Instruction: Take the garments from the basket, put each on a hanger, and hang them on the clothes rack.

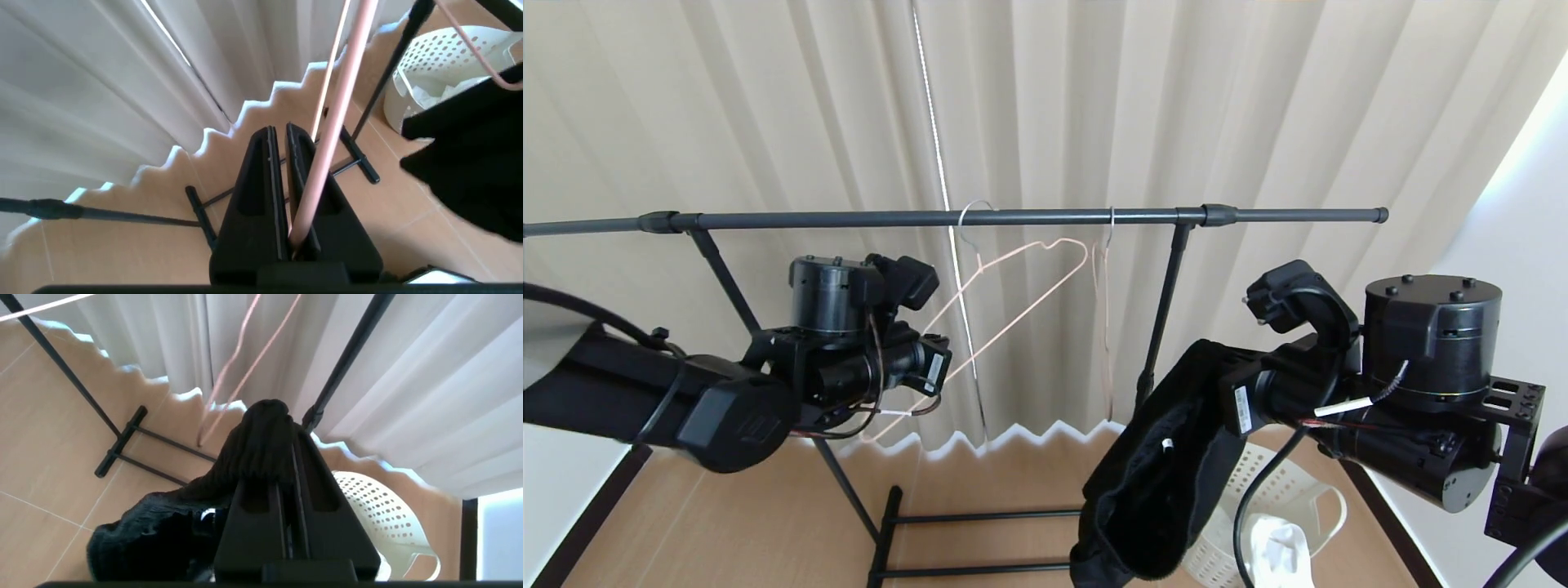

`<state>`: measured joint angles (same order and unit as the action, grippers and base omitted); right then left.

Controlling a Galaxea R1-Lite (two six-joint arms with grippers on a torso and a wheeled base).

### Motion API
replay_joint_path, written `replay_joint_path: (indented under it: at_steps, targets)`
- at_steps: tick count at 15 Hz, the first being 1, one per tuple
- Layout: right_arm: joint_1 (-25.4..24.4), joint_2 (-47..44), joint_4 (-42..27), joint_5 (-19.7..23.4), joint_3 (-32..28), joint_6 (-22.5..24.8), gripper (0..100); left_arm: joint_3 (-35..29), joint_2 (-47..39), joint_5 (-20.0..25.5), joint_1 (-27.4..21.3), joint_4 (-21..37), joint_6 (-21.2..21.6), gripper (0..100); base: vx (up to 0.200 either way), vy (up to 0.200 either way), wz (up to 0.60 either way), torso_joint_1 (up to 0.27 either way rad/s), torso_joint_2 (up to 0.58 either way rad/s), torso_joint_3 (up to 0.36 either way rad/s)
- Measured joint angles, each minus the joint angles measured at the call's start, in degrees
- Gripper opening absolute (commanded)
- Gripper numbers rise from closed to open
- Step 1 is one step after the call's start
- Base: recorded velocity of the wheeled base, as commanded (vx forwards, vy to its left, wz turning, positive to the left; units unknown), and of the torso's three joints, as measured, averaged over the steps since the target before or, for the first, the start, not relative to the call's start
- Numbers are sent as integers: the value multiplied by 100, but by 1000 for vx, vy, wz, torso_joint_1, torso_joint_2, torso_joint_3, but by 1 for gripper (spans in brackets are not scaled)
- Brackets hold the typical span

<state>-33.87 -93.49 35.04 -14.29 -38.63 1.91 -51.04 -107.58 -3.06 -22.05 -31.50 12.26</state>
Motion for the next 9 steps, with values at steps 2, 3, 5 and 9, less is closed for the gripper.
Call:
replay_joint_path:
  at_steps: [2,3,5,9]
  targets:
    - [-61,22,0,-183,-10,0,0,597,413,9,-22,-213,68,0,0,0,0,0,0,0]
    - [-124,24,-15,-405,-23,20,0,841,605,24,-32,-260,156,0,0,0,0,0,0,0]
    - [-207,-2,-77,-809,-183,229,0,1453,1092,46,-84,-310,304,0,0,0,0,0,0,0]
    - [-218,-205,-59,-1393,-519,649,0,2269,1897,60,-361,-332,344,0,0,0,0,0,0,0]
